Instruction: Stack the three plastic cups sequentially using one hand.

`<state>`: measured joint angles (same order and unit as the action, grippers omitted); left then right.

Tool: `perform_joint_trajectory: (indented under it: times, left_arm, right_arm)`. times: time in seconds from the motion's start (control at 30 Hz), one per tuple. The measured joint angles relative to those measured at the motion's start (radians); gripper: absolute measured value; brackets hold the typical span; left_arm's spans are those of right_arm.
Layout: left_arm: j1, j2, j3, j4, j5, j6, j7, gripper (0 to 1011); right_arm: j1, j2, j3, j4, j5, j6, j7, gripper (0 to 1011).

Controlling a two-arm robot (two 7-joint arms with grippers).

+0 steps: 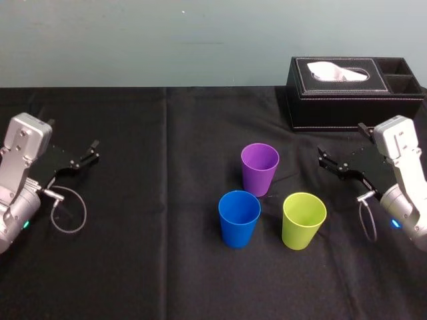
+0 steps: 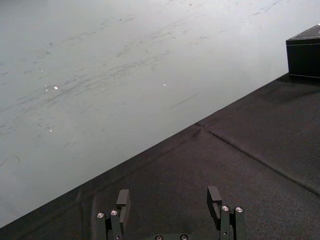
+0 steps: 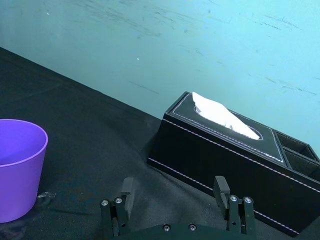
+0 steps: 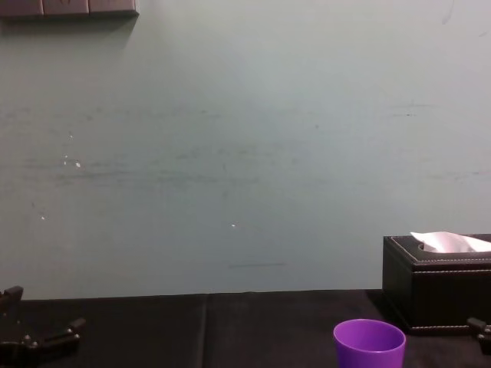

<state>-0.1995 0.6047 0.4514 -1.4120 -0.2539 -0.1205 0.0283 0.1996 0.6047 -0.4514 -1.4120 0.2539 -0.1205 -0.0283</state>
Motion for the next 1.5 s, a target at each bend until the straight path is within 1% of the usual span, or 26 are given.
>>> perform_joint_trajectory:
  times: [1.5]
  left_arm:
    - [0.0, 0.0, 0.0, 0.0, 0.0, 0.0, 0.0, 1011]
  right_arm:
    - [-0.001, -0.001, 0.002, 0.0, 0.0, 0.0, 0.001, 1004]
